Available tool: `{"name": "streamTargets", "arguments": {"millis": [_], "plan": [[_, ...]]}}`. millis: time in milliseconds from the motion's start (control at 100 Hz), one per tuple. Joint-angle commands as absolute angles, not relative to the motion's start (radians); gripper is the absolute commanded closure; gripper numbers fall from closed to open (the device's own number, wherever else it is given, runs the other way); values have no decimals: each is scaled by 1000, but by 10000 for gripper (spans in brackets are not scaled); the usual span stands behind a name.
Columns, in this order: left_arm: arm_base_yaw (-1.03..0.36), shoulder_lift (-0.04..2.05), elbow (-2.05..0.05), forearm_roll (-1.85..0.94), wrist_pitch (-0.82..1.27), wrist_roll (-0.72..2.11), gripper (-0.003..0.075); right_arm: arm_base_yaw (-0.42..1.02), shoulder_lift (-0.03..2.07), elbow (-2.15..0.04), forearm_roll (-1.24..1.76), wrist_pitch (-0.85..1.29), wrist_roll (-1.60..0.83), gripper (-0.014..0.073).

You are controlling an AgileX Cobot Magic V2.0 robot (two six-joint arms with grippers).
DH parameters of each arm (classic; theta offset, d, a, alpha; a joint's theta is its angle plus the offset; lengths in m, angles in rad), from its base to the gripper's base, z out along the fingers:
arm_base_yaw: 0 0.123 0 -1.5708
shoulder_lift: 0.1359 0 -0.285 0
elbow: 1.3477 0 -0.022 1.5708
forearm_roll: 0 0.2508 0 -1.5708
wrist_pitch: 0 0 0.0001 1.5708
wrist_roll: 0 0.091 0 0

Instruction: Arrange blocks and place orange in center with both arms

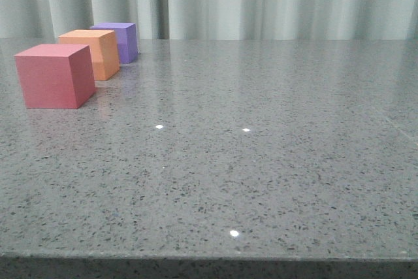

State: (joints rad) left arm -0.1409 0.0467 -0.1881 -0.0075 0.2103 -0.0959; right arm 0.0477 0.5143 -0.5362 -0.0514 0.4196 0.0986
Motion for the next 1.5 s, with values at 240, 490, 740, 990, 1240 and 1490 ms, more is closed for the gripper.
{"name": "streamTargets", "arguments": {"millis": [240, 490, 740, 990, 1240, 1490], "plan": [[-76, -40, -53, 9, 78, -89, 741, 41, 516, -560, -52, 345, 94, 662], [-80, -40, 46, 45, -63, -89, 741, 41, 516, -560, -52, 346, 94, 662], [-80, -40, 44, 47, -68, -89, 741, 41, 516, -560, -52, 346, 94, 662], [-80, -40, 44, 47, -68, -89, 741, 41, 516, -560, -52, 346, 94, 662], [-80, -40, 44, 47, -68, -89, 741, 41, 516, -560, -52, 346, 94, 662], [-80, -40, 44, 47, -68, -89, 741, 41, 516, -560, -52, 346, 94, 662]]}}
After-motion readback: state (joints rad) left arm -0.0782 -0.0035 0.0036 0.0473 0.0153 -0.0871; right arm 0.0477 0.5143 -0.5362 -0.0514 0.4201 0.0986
